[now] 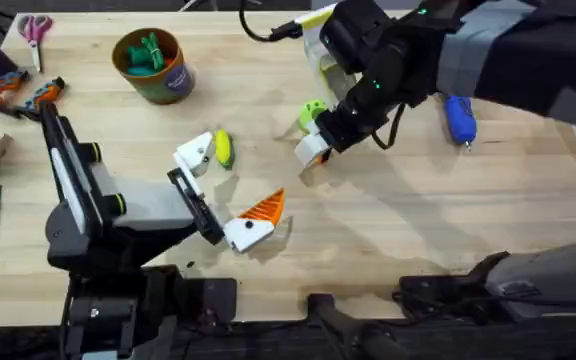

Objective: Pick up the gripper from the table and insert it into the empty holder that is missing its gripper. Then pick up a screw, insert it into the mounting hole, and use the screwdriver to tighten it. Finally, clean up the table by picking up the vegetable and placing it into the bucket.

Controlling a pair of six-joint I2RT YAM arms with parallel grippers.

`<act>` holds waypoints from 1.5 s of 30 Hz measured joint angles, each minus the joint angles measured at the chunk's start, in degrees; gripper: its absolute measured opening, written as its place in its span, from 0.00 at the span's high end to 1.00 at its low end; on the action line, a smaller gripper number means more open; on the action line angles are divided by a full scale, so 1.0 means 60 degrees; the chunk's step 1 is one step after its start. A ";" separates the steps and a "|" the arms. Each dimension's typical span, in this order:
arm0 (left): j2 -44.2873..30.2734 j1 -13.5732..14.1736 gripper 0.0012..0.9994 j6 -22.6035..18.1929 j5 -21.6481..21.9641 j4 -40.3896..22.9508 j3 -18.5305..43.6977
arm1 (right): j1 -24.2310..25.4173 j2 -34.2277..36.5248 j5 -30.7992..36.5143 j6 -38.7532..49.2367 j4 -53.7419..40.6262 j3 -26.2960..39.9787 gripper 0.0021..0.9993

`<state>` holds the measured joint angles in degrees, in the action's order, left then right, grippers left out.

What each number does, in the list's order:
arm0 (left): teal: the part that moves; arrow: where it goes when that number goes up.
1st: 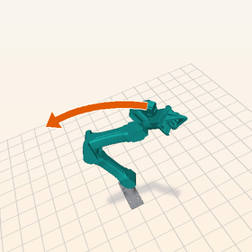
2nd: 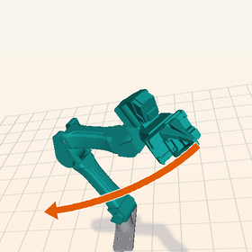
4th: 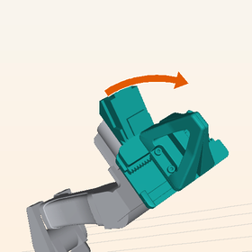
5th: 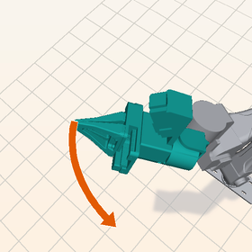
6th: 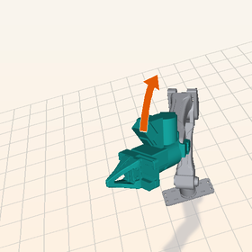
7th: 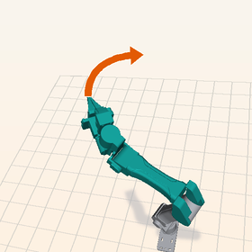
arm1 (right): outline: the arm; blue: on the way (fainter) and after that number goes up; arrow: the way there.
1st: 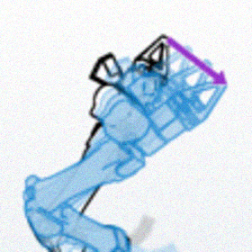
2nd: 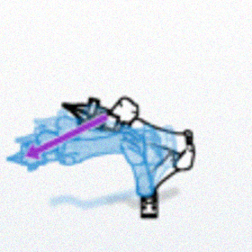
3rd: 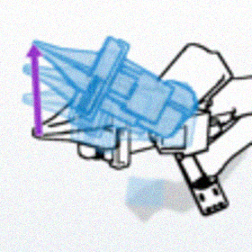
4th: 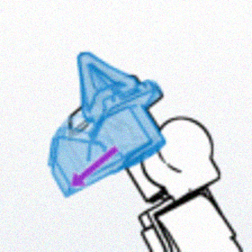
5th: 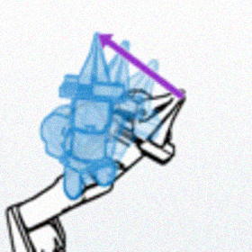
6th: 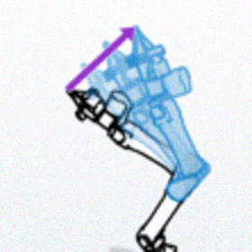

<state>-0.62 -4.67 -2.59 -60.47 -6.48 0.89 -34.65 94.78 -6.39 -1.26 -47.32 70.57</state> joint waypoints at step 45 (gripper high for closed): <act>0.0000 0.0000 0.01 -0.0002 0.0000 0.0000 0.0000 | -0.0157 0.1348 0.0452 0.0245 -0.1002 0.1089 0.39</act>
<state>-0.62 -4.67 -2.60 -60.47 -6.48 0.89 -35.59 102.87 -3.68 0.22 -53.33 77.10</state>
